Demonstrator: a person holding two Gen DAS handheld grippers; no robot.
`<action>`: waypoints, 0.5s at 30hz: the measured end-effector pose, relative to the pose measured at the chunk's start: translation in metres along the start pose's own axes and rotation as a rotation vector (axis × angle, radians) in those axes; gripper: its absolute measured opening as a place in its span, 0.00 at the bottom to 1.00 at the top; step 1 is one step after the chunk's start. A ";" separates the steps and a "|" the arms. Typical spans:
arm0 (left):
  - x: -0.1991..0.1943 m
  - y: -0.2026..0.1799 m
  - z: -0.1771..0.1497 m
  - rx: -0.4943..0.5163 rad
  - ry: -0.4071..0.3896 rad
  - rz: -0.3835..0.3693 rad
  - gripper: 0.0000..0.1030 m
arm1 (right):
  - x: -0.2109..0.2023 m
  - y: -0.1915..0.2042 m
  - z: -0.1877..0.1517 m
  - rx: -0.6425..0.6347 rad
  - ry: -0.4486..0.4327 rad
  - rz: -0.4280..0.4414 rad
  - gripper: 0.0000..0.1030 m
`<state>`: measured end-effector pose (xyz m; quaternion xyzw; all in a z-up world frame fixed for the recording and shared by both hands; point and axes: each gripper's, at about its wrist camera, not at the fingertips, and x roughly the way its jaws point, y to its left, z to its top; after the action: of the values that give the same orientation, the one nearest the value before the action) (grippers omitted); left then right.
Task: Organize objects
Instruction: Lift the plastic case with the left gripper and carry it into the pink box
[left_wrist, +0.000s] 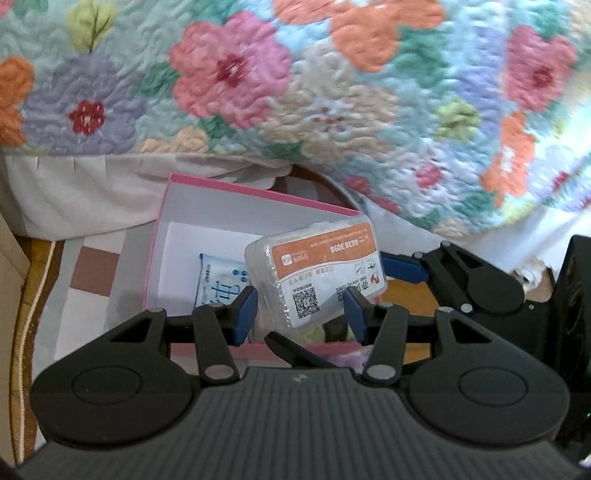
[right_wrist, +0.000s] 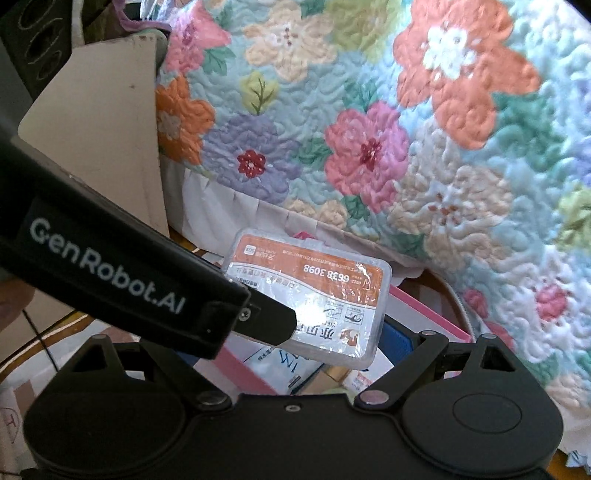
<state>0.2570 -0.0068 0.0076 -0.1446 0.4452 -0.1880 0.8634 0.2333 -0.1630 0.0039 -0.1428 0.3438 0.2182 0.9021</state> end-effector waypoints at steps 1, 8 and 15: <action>0.010 0.005 0.004 -0.015 0.014 0.008 0.49 | 0.009 -0.005 0.000 0.016 0.007 0.012 0.93; 0.066 0.042 0.010 -0.113 0.100 0.000 0.49 | 0.077 -0.031 -0.007 0.113 0.114 0.131 0.93; 0.110 0.065 0.004 -0.150 0.173 0.024 0.49 | 0.122 -0.055 -0.030 0.246 0.181 0.237 0.93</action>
<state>0.3319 0.0011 -0.0960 -0.1869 0.5328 -0.1556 0.8106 0.3252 -0.1870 -0.0956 -0.0091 0.4619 0.2654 0.8463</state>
